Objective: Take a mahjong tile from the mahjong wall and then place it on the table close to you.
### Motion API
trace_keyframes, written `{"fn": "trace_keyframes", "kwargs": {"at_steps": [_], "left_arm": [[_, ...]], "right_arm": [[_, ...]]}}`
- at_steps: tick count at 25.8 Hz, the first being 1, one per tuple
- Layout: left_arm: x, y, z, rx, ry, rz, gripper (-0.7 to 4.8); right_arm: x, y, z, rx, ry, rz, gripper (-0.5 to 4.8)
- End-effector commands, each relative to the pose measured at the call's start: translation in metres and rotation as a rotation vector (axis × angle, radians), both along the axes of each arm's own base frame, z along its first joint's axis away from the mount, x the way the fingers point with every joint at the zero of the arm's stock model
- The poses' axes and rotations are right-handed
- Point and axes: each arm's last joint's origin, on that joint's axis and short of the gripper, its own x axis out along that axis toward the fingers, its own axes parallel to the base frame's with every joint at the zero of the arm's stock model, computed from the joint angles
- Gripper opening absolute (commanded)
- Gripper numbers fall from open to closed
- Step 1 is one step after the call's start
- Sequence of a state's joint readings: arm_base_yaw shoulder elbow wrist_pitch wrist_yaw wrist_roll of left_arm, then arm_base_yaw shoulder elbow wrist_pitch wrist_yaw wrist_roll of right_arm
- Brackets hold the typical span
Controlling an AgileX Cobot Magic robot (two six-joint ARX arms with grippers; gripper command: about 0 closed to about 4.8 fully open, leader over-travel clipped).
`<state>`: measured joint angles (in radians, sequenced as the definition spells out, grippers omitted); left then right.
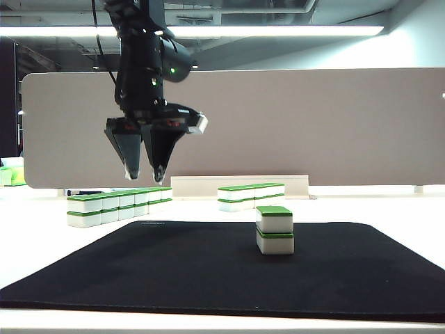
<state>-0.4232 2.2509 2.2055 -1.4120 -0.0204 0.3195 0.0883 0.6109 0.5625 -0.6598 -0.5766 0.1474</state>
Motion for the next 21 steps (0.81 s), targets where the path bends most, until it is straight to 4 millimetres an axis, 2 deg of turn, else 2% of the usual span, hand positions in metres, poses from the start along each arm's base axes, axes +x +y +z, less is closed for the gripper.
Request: {"fn": "trace_keyframes", "kwargs": {"at_steps": [1,4,13,16,21], "left_arm": [[0.006,0.018,0.010,0.016,-0.037,0.051,3.40],[0.016,0.050,0.010,0.018,-0.021,0.150,3.40],[0.026,0.101,0.016,-0.051,-0.009,0.281,3.41],[0.028,0.109,0.015,-0.076,-0.002,0.296,3.41],[0.030,0.111,0.013,-0.077,-0.012,0.290,3.41]], "right_arm": [[0.001,0.000,0.004,0.006,-0.033,0.007,-0.01],[0.002,0.000,0.005,0.006,-0.043,0.006,-0.01],[0.002,0.000,0.005,0.006,-0.045,0.005,-0.01],[0.002,0.000,0.005,0.006,-0.045,0.006,-0.01],[0.002,0.000,0.005,0.007,-0.050,0.006,-0.01]]}}
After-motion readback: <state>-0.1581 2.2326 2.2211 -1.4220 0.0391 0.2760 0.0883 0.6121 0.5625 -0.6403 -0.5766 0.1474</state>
